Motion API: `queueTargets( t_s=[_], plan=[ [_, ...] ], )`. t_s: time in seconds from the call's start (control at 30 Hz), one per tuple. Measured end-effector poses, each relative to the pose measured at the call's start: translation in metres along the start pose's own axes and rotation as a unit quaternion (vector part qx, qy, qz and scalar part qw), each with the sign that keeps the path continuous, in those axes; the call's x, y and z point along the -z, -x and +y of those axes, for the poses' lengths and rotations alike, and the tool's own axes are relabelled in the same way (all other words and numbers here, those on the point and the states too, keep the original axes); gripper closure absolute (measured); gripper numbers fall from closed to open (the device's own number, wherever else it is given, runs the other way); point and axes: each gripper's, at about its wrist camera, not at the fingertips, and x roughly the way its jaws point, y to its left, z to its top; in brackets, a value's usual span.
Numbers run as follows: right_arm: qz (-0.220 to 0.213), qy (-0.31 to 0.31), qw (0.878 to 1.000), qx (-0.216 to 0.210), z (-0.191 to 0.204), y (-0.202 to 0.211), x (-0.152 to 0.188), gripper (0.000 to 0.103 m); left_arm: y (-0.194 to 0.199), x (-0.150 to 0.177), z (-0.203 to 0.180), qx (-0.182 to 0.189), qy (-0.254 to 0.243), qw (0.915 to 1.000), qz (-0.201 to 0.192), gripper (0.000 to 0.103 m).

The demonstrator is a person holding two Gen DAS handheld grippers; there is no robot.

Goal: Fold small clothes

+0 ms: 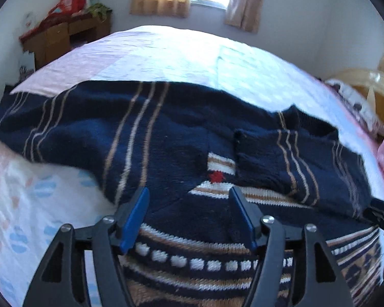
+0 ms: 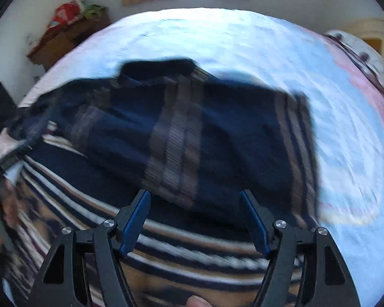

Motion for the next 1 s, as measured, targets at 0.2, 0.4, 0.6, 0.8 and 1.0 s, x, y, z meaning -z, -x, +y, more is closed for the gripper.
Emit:
queueTargets(
  t_s=[0.2,0.4,0.6,0.8,1.0],
  plan=[
    [-0.046,0.031,0.997,-0.044,0.096,-0.033,-0.049,0.031,0.026,0.01,0.022,-0.007,0.01,0.9998,-0.016,0.023],
    [-0.007,0.023,0.998,-0.066,0.15,-0.09,-0.048,0.03,0.045,0.015,0.067,-0.049,0.017,0.9985,-0.018,0.023],
    [-0.041,0.075,0.995,-0.042,0.167,-0.069,-0.021,0.03,0.046,0.01,0.105,-0.128,0.013,0.9912,-0.03,0.016],
    [-0.061,0.102,0.993,-0.029,0.18,-0.059,0.002,0.029,0.041,0.007,0.126,-0.17,0.002,0.985,-0.026,0.016],
    [-0.065,0.109,0.992,-0.018,0.179,-0.059,0.007,0.028,0.034,-0.008,0.15,-0.223,-0.028,0.9741,-0.026,0.015]
  ],
)
